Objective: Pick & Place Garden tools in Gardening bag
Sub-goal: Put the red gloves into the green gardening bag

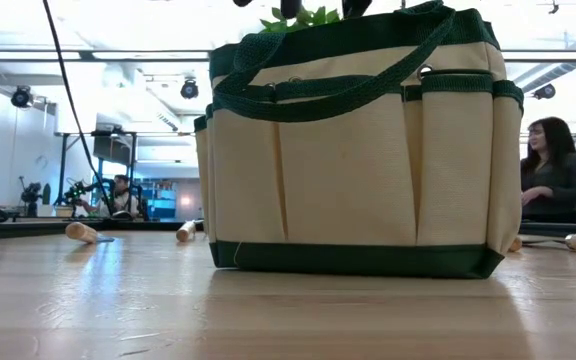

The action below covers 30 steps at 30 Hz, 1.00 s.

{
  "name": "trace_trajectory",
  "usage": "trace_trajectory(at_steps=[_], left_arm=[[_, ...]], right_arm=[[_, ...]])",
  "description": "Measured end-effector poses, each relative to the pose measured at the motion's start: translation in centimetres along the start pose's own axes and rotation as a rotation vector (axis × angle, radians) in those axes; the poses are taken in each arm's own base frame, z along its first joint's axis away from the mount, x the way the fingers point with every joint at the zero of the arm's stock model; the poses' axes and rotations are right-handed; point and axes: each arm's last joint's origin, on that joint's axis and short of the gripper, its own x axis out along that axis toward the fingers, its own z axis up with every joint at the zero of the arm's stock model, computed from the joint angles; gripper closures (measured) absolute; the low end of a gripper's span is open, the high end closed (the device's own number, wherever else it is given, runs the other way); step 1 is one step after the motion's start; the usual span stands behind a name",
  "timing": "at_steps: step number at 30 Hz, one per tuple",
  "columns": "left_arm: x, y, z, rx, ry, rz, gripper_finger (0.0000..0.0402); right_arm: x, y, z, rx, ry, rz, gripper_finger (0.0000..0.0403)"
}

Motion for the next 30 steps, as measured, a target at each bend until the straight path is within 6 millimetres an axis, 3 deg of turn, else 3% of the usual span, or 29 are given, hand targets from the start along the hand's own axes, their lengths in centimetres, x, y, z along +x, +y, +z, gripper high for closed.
trace_trajectory(at_steps=[8,17,23,30], left_arm=[[-0.3,0.5,-0.1,-0.013,0.011,0.013,0.0312],[-0.5,0.6,-0.3,-0.032,0.044,0.014,0.0312],[-0.6,0.5,-0.4,-0.042,0.061,0.014,0.0312],[-0.7,0.5,-0.4,-0.044,0.067,0.016,0.0312]], right_arm=[[-1.8,-0.3,2.2,0.072,0.17,-0.015,0.0173],[-4.1,0.1,4.0,0.116,0.274,0.045,0.0147],[-6.1,-0.1,3.0,0.215,0.462,-0.013,0.0157],[-8.2,-0.4,0.4,0.32,0.599,-0.125,0.0183]])
